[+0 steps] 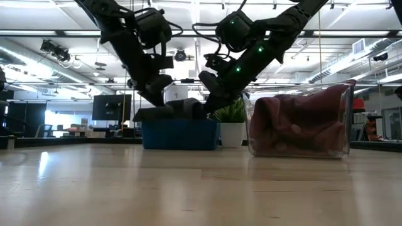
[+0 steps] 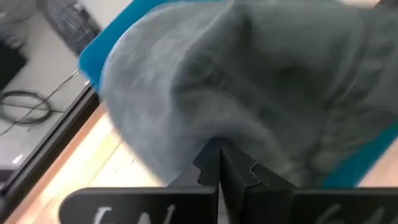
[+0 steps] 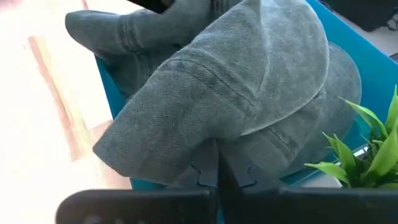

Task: Pick & Place hat
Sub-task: Put the black cap into the blue bin

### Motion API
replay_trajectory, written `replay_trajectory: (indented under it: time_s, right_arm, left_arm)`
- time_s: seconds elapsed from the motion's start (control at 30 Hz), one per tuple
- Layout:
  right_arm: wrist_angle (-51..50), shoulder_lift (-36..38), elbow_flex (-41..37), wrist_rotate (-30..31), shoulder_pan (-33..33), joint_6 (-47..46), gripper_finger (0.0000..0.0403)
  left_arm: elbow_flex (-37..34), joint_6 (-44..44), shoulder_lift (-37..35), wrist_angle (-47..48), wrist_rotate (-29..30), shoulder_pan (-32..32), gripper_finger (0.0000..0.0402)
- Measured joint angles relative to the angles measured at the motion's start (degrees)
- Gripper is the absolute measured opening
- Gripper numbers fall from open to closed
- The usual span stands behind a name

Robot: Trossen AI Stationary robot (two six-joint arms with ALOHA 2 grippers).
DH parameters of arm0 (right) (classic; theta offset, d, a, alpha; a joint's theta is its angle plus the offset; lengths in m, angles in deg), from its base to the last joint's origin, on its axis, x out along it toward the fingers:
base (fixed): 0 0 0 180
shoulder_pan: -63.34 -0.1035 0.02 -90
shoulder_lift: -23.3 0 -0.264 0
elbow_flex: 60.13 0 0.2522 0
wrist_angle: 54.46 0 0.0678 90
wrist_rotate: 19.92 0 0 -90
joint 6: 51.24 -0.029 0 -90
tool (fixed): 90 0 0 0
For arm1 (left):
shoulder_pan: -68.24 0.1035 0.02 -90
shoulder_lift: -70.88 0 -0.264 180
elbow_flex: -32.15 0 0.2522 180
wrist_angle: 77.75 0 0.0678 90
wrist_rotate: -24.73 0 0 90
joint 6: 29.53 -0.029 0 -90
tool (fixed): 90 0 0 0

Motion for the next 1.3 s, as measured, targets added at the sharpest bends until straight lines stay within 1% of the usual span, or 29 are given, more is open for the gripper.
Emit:
replay_trajectory:
  time_s: [0.13, 0.23, 0.27, 0.37, 0.43, 0.53, 0.6, 0.67, 0.77, 0.83, 0.97, 1.03, 1.1, 1.23, 1.3]
  right_arm:
    - [0.44, -0.42, 0.00, -0.89, 0.40, 0.12, 0.0000]
    - [1.60, -2.33, 0.00, -5.26, 0.89, 1.37, 0.0000]
    - [2.24, -3.16, 0.00, -5.65, 0.96, 1.91, 0.0000]
    - [4.07, -5.57, 0.03, -5.27, 0.89, 3.27, 0.0000]
    - [4.83, -6.29, 0.17, -4.68, 0.87, 3.33, 0.0000]
    - [4.43, -6.21, 0.17, -2.96, 0.60, 3.08, 0.0000]
    - [2.75, -5.12, 0.11, -2.65, 0.46, 3.88, 0.0000]
    - [2.00, -4.04, 0.02, -2.55, 0.30, 4.37, 0.0000]
    - [0.08, -1.90, 0.02, -2.52, 0.24, 4.37, 0.0000]
    - [-1.49, -0.59, 0.02, -2.44, 0.03, 4.39, 0.0000]
    - [-3.42, 2.17, -0.02, -1.04, -0.80, 4.43, 0.0000]
    - [-2.48, 3.28, 0.00, -0.93, -1.28, 4.84, 0.0000]
    - [-0.86, 3.58, 0.00, -0.92, -1.60, 5.68, 0.0000]
    - [4.45, 3.18, 0.08, -1.01, -1.46, 6.96, 0.0000]
    - [4.61, 2.76, 0.07, -0.99, -1.06, 7.46, 0.0000]
  left_arm:
    - [0.00, -0.19, 0.02, -1.54, -2.61, 0.71, 0.0004]
    - [0.00, -0.23, 0.02, -2.81, -4.45, 1.24, 0.0004]
    - [0.00, -0.23, 0.02, -3.10, -5.25, 1.46, 0.0004]
    - [0.00, -0.26, 0.02, -3.13, -7.50, 2.09, 0.0004]
    - [0.00, -0.41, 0.02, -3.02, -7.81, 2.19, 0.0004]
    - [0.00, -2.12, -0.96, -2.19, -5.31, 1.90, 0.0004]
    - [0.26, -2.08, -3.26, -1.20, -2.26, 1.16, 0.0003]
    - [0.76, -1.02, -6.76, 2.63, 0.68, 0.47, 0.0003]
    - [0.86, 3.97, -11.46, 8.09, 4.26, -0.73, 0.0003]
    - [0.85, 8.06, -13.54, 13.08, 4.60, -0.83, 0.0003]
    - [-0.43, 14.88, -12.95, 19.04, 4.60, 1.30, 0.0003]
    - [-2.39, 16.23, -11.13, 16.03, 2.82, 2.82, 0.0003]
    - [-5.07, 16.34, -9.38, 11.85, -1.42, 4.62, 0.0003]
    - [-9.73, 14.74, -6.01, -1.97, -10.39, 8.51, 0.0003]
    - [-11.00, 14.36, -4.61, -6.19, -13.59, 10.15, 0.0003]
